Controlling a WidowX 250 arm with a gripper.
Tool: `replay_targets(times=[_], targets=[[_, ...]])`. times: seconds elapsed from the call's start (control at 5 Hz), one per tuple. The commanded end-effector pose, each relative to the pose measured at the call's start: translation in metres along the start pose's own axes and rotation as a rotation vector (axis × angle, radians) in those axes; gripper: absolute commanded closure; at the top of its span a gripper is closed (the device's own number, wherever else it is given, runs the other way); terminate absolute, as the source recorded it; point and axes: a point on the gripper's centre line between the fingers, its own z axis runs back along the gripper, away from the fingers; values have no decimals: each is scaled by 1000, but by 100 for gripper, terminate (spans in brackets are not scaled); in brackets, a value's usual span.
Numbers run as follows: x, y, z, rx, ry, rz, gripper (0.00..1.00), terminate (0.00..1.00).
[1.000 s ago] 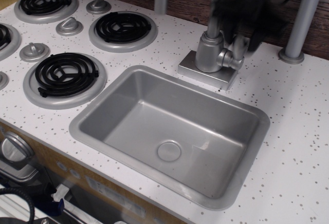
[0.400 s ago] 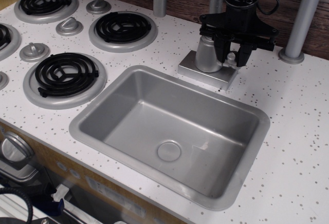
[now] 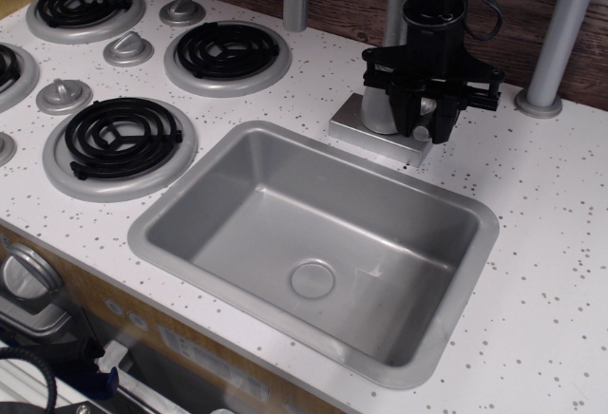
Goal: Lever vertical to front
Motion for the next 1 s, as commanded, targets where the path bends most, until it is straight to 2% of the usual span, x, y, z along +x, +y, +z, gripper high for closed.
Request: replay_targets(times=[0.0,0.2,0.4,0.8], targets=[[7,-6,12,24,-67,2,100,0],[4,-6,9,28,-81,15,100,0],[2,-6,13,22,-83,13,0,0],[-4,-2,59,89,-55,46,0,0]])
